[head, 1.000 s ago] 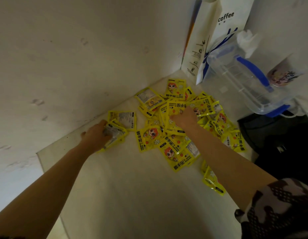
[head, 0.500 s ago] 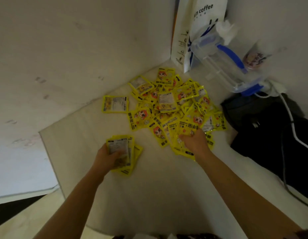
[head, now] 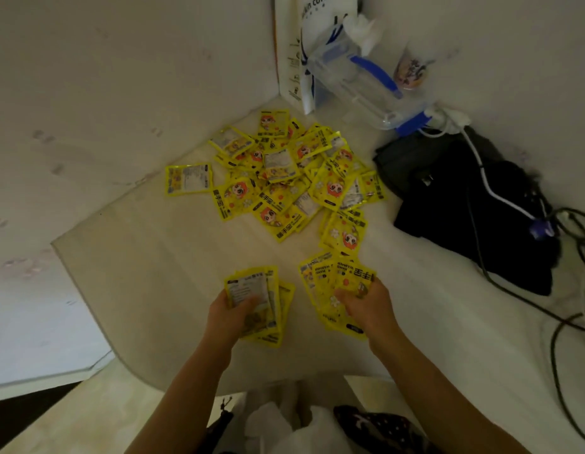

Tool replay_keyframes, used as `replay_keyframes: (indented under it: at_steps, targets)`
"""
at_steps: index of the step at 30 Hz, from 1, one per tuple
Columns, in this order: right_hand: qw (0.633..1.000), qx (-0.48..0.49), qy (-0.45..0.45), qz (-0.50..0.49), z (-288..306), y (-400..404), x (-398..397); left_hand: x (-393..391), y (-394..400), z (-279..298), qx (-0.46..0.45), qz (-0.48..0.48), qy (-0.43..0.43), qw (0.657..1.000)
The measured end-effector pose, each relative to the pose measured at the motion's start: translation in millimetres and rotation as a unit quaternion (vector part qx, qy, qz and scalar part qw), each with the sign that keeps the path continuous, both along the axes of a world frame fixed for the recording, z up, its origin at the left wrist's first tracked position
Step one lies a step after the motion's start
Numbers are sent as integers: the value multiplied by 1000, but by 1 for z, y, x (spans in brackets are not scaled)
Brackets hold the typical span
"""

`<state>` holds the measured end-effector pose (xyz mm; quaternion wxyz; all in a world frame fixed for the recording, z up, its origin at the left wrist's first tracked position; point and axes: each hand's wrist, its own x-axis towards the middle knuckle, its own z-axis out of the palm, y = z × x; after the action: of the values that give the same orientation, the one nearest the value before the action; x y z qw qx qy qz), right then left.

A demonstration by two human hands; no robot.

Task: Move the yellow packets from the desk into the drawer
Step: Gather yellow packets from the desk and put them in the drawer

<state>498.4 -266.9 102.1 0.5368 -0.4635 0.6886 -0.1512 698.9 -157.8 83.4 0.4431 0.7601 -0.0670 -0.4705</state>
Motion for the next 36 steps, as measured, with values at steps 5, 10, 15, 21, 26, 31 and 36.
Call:
replay_keyframes:
  at_steps: [5, 10, 15, 21, 26, 31, 36]
  targets:
    - [998, -8, -4, -61, -2, 58, -17, 1, 23, 6, -16, -53, 8, 998]
    - [991, -18, -25, -133, -1, 126, -24, -2, 65, 11, -39, -104, 21, 994]
    - [983, -32, -28, -180, 5, 188, -34, -14, 111, 22, -50, -150, 46, 986]
    - [958, -41, -23, -281, 17, 263, -66, -40, 152, 30, -33, -213, 12, 977]
    - [939, -32, -24, -341, 21, 321, -102, -77, 182, 34, -30, -262, -11, 964]
    - [920, -38, -27, -388, 21, 380, -144, -129, 217, 32, -44, -314, -21, 948]
    - [891, -30, -54, -450, 21, 453, -198, -197, 267, 34, -60, -347, -28, 935]
